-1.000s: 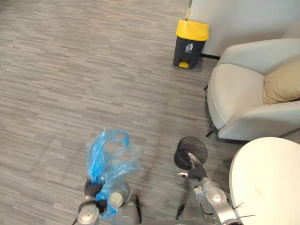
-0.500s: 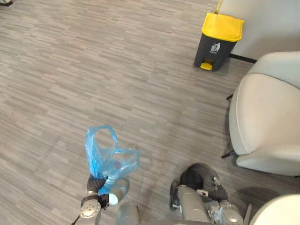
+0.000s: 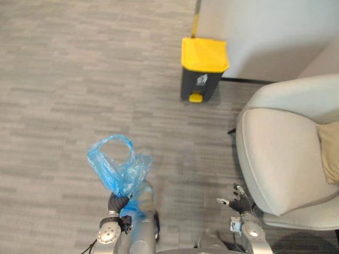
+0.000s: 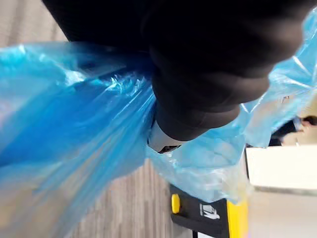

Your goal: Gather rubbish on tea table into small bin, then transfer packed bag to large trash can.

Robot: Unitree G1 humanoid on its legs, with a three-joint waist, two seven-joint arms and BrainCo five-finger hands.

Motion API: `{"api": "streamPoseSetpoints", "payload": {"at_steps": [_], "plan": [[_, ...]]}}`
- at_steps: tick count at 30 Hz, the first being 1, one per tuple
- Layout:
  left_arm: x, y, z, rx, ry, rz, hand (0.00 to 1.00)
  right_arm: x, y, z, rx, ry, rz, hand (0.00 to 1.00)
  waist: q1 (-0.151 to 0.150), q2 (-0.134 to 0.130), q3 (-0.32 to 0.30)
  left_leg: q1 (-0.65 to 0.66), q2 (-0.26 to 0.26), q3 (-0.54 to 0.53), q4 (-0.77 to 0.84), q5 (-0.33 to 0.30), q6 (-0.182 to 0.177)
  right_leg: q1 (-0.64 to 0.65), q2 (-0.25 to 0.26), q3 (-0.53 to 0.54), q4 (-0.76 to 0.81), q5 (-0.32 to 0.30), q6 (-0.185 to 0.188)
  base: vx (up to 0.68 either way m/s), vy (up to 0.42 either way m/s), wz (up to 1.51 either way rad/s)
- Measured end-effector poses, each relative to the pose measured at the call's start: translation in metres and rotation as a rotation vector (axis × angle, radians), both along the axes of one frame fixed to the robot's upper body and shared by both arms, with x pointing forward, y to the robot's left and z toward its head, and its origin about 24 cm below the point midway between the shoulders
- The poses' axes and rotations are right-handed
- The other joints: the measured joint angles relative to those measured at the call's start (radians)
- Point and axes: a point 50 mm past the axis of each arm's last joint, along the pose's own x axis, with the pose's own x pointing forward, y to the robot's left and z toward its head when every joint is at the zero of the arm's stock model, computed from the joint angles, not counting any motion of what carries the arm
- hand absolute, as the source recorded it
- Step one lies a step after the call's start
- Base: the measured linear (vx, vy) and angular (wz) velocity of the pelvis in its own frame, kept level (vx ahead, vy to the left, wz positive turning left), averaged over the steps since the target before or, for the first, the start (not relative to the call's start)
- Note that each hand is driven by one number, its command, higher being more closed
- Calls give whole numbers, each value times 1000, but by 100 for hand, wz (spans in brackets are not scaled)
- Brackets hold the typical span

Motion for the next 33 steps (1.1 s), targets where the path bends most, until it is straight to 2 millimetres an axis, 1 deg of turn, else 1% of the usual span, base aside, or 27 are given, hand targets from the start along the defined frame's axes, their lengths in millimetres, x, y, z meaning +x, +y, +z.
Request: {"api": "streamPoseSetpoints", "payload": {"at_steps": [1,2,4,5,6,7,8,9,10,11,12,13,15,16,17,18,20,21,22,23,24,25,27,28,29,31,33], "plan": [[4,0,3,4,-18,0,100,1,0,1,-3,-4,4,0,1,28,2,93,12,16,-87,0,-1,-81,1,-97,-39,-33,-60,451,83,-57],[5,1,4,10,-23,1,100,2,0,1,-3,-6,5,0,1,36,-1,125,17,19,-124,1,-1,-118,0,-142,-82,-42,-77,687,77,-49],[13,8,7,35,-39,2,100,7,0,3,-23,-14,24,0,-20,44,6,209,26,37,-206,0,-15,-235,-1,-245,-299,-36,-94,639,24,-4],[18,10,6,40,-34,3,100,7,-4,1,-43,3,32,0,-36,46,11,259,32,39,-241,-1,-32,-267,10,-276,-488,28,-112,479,-26,17],[19,11,5,41,-27,9,100,5,-6,0,-50,12,33,0,-42,44,13,285,33,40,-252,-4,-55,-274,22,-278,-566,69,-119,638,-71,21],[15,15,2,50,-10,15,100,0,-11,-2,-65,37,29,0,-52,40,12,348,34,40,-264,-29,-110,-272,44,-270,-708,186,-144,687,-124,17],[10,20,0,64,8,20,100,-8,-15,-6,-74,67,23,0,-55,25,2,399,34,31,-246,-59,-159,-272,54,-241,-710,372,-231,720,-152,11],[8,17,-4,53,24,21,100,-10,-19,-7,-86,79,21,0,-60,38,2,413,47,22,-224,-63,-166,-277,61,-244,-644,332,-231,850,-177,-2],[10,14,-5,57,31,7,100,-9,-20,-8,-87,90,24,0,-55,57,1,373,82,10,-104,-13,-217,-283,70,-262,-567,260,-242,695,-160,-18],[12,11,-5,48,27,8,100,-6,-21,-7,-88,87,27,0,-52,65,8,303,105,7,60,65,-192,-257,89,-258,-569,210,-249,822,-182,-29],[11,8,-6,38,27,11,100,-3,-20,-5,-89,79,29,0,-48,78,20,260,132,4,182,141,-176,-219,108,-251,-591,199,-256,656,-148,-46],[9,4,-8,21,35,15,100,3,-16,-3,-78,62,31,0,-41,95,39,157,191,-5,433,102,-145,-122,153,-237,-648,182,-267,756,-124,-53],[9,-1,-9,5,33,14,100,7,-8,-1,-53,36,27,0,-23,73,51,59,201,-2,562,27,-130,3,168,-209,-701,162,-276,562,-55,-50],[9,-4,-10,-1,34,4,100,8,-5,1,-44,18,27,0,-4,45,46,-16,180,21,530,2,-90,84,161,-178,-754,142,-265,518,-24,-50],[10,-5,-9,-3,31,1,100,10,-6,3,-47,9,25,0,10,35,47,-87,165,26,468,-8,-74,130,158,-155,-787,121,-256,512,-6,-53],[9,-5,-9,-3,31,2,100,13,-7,4,-52,4,27,0,11,35,52,-128,159,22,420,-8,-74,154,159,-145,-801,109,-251,500,57,-50],[5,-4,-11,-2,45,7,100,19,-9,7,-63,-10,27,0,16,38,53,-200,112,-7,177,7,-89,201,153,-108,-820,73,-228,444,125,-50],[0,-4,-14,-6,59,12,100,19,-11,5,-68,1,12,0,23,41,55,-204,88,-31,-22,45,-130,237,145,-83,-832,52,-207,627,252,-67],[-2,-5,-15,-9,64,18,100,14,-15,0,-69,31,-13,0,39,43,56,-192,68,-44,-163,178,-122,272,137,-47,-846,26,-181,529,221,-78],[-3,-4,-15,-9,67,22,100,11,-15,-3,-69,50,-17,0,54,40,51,-171,60,-45,-179,247,-126,287,131,-31,-852,15,-168,689,320,-76],[-2,0,-14,-4,60,39,100,11,-12,-5,-63,61,-10,0,60,16,38,-177,28,-33,-140,243,-79,297,92,-3,-838,-5,-143,634,275,-42],[3,-1,-12,-9,45,43,100,12,-13,-5,-66,61,-11,0,55,9,35,-192,17,-24,-89,205,-49,269,70,5,-767,-19,-116,751,329,-27],[5,-2,-11,-10,42,40,100,14,-13,-4,-65,55,-11,0,43,3,34,-172,2,5,-27,137,-30,213,34,3,-570,-30,-60,470,204,-7],[3,0,-12,-7,51,41,100,16,-12,-3,-65,49,-7,0,27,1,36,-126,-17,11,-15,95,-13,156,3,-5,-379,9,19,553,217,3],[3,3,-12,4,55,44,100,17,-12,-4,-64,56,-5,0,16,1,38,-48,-36,12,-28,62,-2,102,-39,-29,-194,7,16,557,196,4],[2,6,-11,16,54,43,100,17,-9,-5,-61,63,5,0,9,4,36,49,-42,5,-79,59,-1,56,-47,-66,-139,-26,-43,586,123,4],[6,11,-8,36,41,39,100,17,-9,-5,-61,60,7,0,5,11,35,118,-36,-21,-139,59,-1,-12,-23,-102,-199,-39,-65,402,19,25]]}}
